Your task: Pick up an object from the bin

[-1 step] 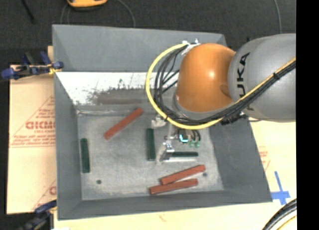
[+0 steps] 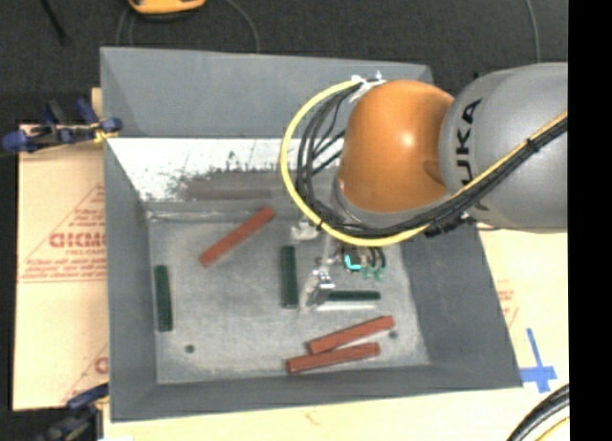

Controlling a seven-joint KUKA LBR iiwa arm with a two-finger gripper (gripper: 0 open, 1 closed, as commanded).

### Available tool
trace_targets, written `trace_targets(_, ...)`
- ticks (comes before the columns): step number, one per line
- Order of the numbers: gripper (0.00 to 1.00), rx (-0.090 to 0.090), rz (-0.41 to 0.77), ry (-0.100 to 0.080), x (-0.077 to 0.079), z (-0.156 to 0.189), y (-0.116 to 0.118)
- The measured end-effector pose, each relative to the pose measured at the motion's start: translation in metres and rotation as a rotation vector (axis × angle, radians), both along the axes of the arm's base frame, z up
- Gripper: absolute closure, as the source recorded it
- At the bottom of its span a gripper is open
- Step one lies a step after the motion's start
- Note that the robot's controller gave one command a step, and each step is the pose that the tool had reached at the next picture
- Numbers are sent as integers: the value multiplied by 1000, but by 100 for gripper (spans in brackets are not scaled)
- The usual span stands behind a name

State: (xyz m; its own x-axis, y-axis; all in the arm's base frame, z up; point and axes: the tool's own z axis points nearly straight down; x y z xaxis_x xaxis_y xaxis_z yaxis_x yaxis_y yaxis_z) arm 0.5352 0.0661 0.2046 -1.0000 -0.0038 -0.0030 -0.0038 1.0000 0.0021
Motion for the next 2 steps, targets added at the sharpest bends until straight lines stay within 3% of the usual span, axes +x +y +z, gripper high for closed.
trace_targets(1,100,2,309,2,75,-108,-32)
trace_targets(2,100,1,309,-4,75,-108,-32)
